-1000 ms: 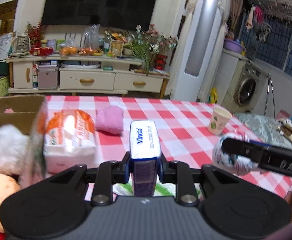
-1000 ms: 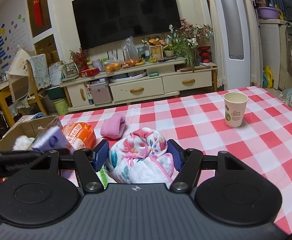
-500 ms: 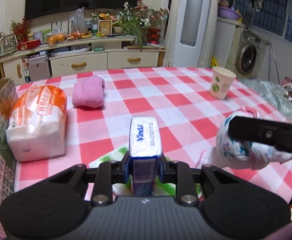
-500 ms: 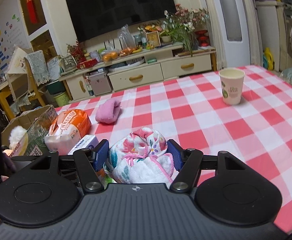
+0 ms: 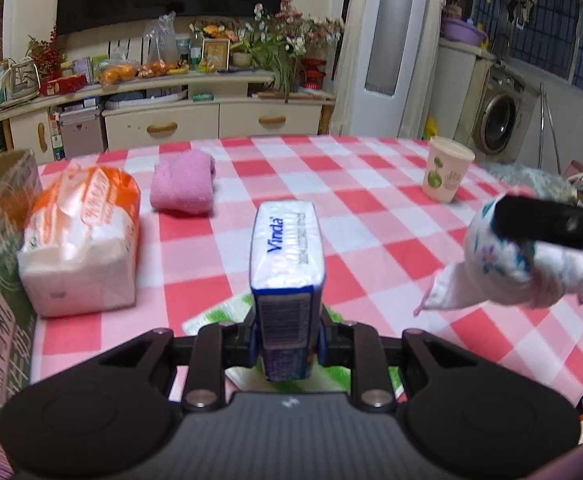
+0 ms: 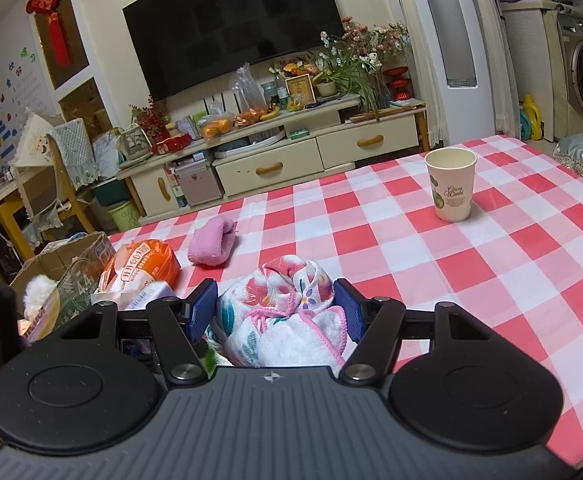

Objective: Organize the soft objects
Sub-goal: 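Carry the Vinda tissue box and floral cloth over the cardboard box, then release the Vinda box with the left tool while the right drops the floral cloth, then move both open tools back from the box toward the remaining items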

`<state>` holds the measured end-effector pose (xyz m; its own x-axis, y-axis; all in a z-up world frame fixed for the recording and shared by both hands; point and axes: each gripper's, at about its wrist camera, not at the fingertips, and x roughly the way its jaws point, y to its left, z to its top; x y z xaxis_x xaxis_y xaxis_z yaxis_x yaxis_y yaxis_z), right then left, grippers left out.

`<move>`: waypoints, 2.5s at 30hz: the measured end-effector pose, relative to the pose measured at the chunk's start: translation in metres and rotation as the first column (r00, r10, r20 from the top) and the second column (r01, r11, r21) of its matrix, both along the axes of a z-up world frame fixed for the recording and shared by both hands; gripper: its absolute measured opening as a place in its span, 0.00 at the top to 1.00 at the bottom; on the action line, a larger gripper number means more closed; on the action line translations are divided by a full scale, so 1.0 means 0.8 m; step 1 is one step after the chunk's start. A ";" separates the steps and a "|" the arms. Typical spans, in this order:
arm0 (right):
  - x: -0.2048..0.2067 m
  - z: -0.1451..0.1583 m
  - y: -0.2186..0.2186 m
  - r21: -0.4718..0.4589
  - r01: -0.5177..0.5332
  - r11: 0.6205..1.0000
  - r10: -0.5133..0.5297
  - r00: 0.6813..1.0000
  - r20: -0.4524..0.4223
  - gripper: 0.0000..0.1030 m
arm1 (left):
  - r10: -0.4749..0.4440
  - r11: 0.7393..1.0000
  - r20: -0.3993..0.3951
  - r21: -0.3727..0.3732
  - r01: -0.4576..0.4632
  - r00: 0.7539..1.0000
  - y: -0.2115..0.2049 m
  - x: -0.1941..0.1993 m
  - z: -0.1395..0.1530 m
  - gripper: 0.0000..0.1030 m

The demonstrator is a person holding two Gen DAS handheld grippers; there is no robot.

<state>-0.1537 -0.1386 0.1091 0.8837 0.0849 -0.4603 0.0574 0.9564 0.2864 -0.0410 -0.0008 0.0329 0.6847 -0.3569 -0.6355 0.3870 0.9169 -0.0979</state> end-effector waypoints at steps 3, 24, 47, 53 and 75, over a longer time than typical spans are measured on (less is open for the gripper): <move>0.003 0.004 0.003 -0.004 0.007 1.000 -0.007 1.000 0.009 0.23 | 0.003 1.000 0.022 -0.028 -0.002 1.000 0.007 -0.003 0.014 0.77; 0.078 0.060 0.137 -0.029 -0.222 0.975 0.224 0.969 0.109 0.22 | 0.220 0.965 0.161 -0.179 -0.191 0.962 0.165 -0.004 0.122 0.77; 0.229 0.046 0.301 -0.091 -0.422 0.902 0.429 0.899 0.084 0.19 | 0.432 0.899 0.018 -0.094 -0.428 0.902 0.283 0.022 0.079 0.77; 0.235 0.037 0.308 -0.095 -0.415 0.905 0.422 0.903 0.076 0.04 | 0.414 0.908 -0.019 -0.055 -0.415 0.910 0.283 0.023 0.068 0.57; 0.156 0.038 0.219 -0.052 -0.176 0.983 0.181 0.976 0.119 0.02 | 0.457 0.889 0.064 -0.067 -0.453 0.887 0.270 0.012 0.088 0.19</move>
<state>-0.0287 0.0369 0.1392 0.9060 0.2301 -0.3553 -0.1488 0.9589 0.2414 -0.0318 0.2149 0.1030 0.8247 -0.0233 -0.5651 -0.0636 0.9890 -0.1336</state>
